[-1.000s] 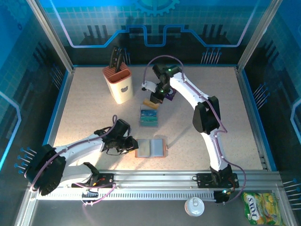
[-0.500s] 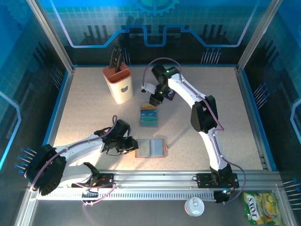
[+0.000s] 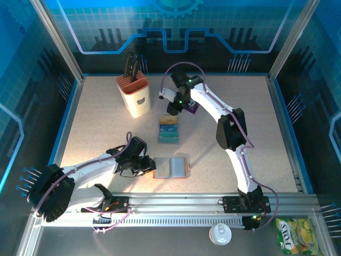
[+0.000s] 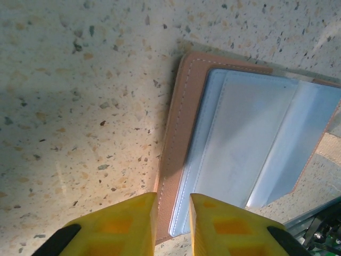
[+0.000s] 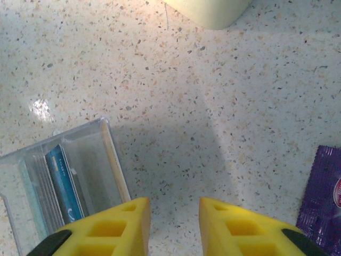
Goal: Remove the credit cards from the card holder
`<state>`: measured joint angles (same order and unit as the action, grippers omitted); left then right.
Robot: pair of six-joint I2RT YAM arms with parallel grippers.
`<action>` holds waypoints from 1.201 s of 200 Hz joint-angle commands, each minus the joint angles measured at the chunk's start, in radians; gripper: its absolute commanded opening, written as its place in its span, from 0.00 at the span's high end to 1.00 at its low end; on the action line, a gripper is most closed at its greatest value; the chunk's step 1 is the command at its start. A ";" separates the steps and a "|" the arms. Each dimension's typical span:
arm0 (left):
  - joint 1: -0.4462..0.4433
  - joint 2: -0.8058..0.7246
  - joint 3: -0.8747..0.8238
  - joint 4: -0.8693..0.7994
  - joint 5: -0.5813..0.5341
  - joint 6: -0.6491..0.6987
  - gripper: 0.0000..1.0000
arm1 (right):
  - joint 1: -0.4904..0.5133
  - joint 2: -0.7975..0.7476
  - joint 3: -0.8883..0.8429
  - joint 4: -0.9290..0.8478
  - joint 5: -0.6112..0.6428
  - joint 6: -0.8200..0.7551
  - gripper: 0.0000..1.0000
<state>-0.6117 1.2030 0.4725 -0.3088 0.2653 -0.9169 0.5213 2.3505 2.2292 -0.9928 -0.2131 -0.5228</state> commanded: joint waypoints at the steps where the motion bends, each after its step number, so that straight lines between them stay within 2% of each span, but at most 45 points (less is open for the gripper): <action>1: 0.006 -0.022 -0.018 -0.009 0.000 -0.007 0.76 | -0.003 -0.030 -0.005 0.019 -0.015 0.024 0.68; 132: 0.005 -0.022 -0.035 0.010 0.005 -0.014 0.76 | 0.014 0.027 -0.053 0.000 -0.017 0.014 0.65; 208: 0.005 0.001 -0.027 0.033 0.019 -0.011 0.76 | 0.013 -0.020 -0.085 0.011 0.005 0.023 0.64; 240: 0.005 0.004 -0.021 0.028 0.015 -0.002 0.76 | 0.019 -0.105 -0.120 0.040 -0.001 0.069 0.64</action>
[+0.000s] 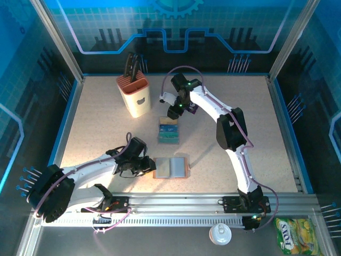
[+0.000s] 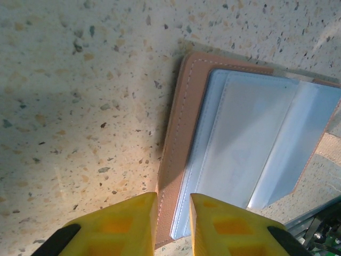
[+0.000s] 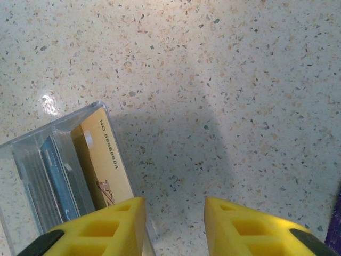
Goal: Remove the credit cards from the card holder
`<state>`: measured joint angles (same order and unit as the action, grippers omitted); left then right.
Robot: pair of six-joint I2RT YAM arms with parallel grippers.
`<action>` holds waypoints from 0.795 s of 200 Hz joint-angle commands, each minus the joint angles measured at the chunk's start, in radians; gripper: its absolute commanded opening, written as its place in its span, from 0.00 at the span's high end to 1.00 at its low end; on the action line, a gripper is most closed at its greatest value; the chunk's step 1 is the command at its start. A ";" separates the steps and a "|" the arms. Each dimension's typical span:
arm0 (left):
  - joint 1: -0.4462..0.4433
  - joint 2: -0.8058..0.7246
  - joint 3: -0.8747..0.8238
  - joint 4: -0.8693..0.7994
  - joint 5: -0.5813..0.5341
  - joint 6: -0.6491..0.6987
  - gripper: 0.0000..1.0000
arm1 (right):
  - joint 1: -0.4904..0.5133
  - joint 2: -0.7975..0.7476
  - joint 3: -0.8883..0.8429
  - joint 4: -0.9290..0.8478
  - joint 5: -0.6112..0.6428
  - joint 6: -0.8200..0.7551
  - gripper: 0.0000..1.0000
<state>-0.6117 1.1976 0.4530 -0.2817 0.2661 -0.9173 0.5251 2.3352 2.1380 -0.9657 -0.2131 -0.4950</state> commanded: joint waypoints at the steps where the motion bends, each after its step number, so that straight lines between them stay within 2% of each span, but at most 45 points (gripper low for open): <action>1: 0.006 0.010 -0.001 0.001 0.015 -0.002 0.76 | 0.015 -0.092 -0.031 0.015 -0.001 0.045 0.64; 48: 0.006 0.045 0.025 0.004 0.015 0.025 0.76 | 0.044 -0.261 -0.249 0.151 -0.027 0.182 0.64; 159: 0.006 0.078 0.081 0.003 -0.012 0.086 0.74 | 0.159 -0.646 -0.823 0.527 -0.096 0.771 0.66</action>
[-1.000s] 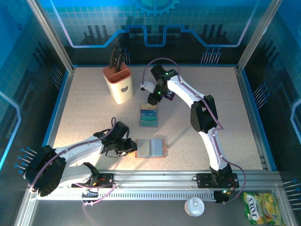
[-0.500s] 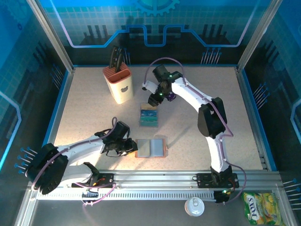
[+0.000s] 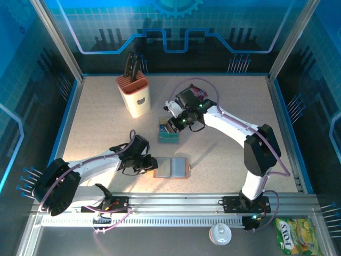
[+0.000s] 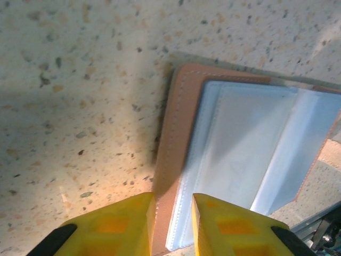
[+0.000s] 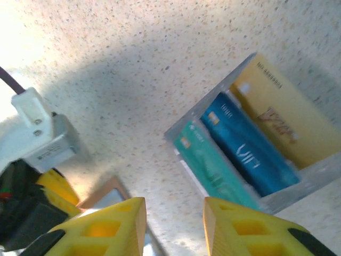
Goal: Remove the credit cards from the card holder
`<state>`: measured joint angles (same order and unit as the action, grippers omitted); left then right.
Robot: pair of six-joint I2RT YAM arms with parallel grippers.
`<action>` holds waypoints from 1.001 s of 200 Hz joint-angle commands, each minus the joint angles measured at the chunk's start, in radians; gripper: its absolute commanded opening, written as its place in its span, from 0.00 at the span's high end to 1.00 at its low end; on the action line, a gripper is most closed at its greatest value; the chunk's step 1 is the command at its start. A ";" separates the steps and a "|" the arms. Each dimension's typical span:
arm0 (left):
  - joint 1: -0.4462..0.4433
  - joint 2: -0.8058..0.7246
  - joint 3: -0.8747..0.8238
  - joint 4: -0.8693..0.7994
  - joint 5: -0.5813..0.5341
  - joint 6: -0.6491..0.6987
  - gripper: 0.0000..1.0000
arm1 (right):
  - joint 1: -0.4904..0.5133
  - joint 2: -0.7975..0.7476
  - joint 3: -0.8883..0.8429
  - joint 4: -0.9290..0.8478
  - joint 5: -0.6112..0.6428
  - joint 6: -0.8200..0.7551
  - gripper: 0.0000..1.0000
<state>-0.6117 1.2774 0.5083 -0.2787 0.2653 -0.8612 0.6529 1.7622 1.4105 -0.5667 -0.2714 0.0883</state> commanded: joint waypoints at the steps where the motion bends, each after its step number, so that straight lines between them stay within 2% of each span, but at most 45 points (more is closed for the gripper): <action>1: 0.005 -0.001 0.025 -0.001 -0.012 0.030 0.74 | 0.032 -0.075 -0.099 0.133 -0.039 0.192 0.66; 37: 0.006 -0.028 0.012 -0.009 -0.019 0.045 0.75 | 0.087 -0.159 -0.284 0.299 -0.049 0.428 0.67; 65: 0.006 -0.035 -0.006 -0.007 -0.010 0.047 0.77 | 0.127 -0.166 -0.363 0.340 -0.051 0.545 0.68; 127: 0.007 -0.051 -0.051 0.030 0.010 0.027 0.85 | 0.211 -0.137 -0.417 0.358 -0.024 0.612 0.69; 163: 0.007 -0.035 -0.059 0.055 0.038 0.034 0.93 | 0.236 -0.127 -0.444 0.387 -0.022 0.645 0.70; 200: 0.007 -0.024 -0.068 0.059 0.049 0.037 0.94 | 0.254 -0.117 -0.465 0.396 -0.020 0.663 0.70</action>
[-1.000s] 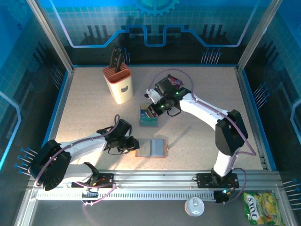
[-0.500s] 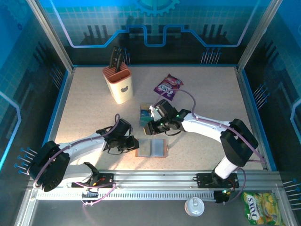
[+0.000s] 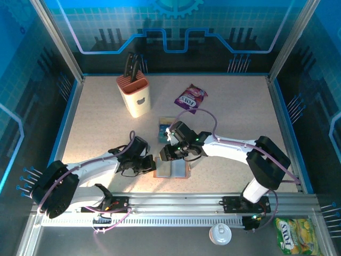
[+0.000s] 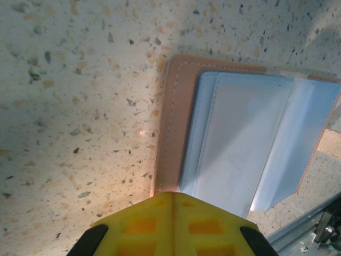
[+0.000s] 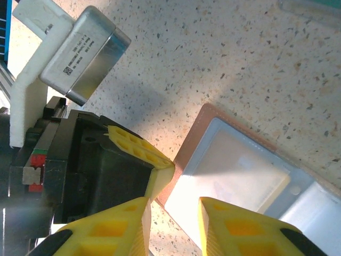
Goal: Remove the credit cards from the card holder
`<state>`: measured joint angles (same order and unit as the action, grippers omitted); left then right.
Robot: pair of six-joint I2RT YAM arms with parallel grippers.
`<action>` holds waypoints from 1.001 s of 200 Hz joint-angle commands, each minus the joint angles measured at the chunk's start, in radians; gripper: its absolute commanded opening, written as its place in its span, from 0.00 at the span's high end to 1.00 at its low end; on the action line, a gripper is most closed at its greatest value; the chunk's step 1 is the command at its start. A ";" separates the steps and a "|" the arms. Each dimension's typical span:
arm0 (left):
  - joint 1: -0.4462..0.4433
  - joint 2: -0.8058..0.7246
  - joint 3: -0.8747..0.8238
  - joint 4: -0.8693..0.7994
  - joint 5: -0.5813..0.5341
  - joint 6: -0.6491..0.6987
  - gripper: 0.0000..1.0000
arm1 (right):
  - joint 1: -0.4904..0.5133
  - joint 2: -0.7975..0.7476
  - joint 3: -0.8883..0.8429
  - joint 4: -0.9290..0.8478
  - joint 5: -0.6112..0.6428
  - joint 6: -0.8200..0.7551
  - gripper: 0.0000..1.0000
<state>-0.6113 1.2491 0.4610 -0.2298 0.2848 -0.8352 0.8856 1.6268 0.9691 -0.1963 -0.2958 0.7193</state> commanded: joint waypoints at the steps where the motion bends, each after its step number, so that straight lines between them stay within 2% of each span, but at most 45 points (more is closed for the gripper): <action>1: 0.007 0.004 -0.021 0.010 0.029 0.010 0.94 | 0.021 0.019 -0.025 0.027 0.004 0.033 0.70; 119: 0.007 -0.005 -0.070 0.012 0.017 -0.016 0.94 | 0.082 0.104 -0.071 0.106 0.011 0.149 0.67; 200: 0.007 0.036 -0.061 0.023 0.021 -0.009 0.94 | 0.085 0.097 -0.083 0.059 0.066 0.177 0.67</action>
<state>-0.6106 1.2537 0.4160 -0.1795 0.3035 -0.8387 0.9611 1.7451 0.9092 -0.1112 -0.2714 0.8757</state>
